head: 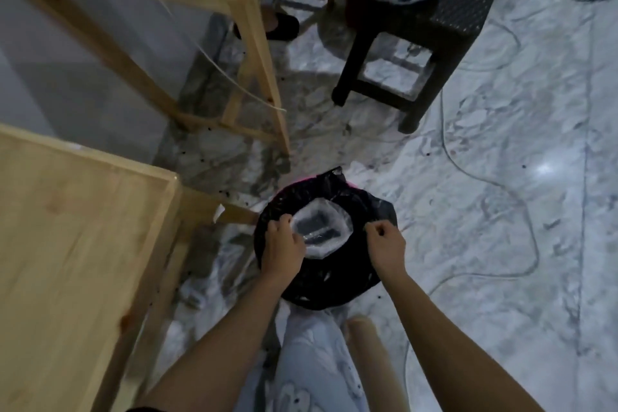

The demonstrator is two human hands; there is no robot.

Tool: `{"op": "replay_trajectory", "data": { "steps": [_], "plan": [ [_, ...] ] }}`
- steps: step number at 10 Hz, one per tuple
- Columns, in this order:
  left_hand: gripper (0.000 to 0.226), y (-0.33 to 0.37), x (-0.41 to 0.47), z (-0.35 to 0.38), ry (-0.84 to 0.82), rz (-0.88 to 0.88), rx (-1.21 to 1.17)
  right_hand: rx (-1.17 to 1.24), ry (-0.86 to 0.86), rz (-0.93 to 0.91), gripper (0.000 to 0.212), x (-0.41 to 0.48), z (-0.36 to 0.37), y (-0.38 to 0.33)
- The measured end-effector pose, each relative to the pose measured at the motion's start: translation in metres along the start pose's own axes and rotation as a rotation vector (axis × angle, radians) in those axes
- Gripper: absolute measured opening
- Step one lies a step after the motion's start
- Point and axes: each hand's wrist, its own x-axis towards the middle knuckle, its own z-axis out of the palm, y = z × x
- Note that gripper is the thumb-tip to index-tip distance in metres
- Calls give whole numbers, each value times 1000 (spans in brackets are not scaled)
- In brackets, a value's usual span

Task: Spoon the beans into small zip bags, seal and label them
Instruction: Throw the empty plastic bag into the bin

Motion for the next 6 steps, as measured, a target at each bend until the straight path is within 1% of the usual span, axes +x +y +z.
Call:
{"op": "replay_trajectory", "data": {
  "steps": [1,2,3,4,5,6],
  "plan": [
    [33,-19,15,21,-17,15,31,-3,-37,-17,25,20,20,19],
    [28,-30,30,35,-53,10,5,-1,-43,-15,29,37,37,34],
    [27,-38,41,49,-129,59,-91,-2,-57,-8,26,48,51,46],
    [34,-40,45,59,-203,81,-128,-25,-98,-23,26,51,57,54],
    [37,-44,42,67,-202,63,-132,-59,-222,-63,19,52,57,61],
    [34,-45,32,65,-192,37,-131,-96,-326,-97,30,44,55,62]
  ]
}}
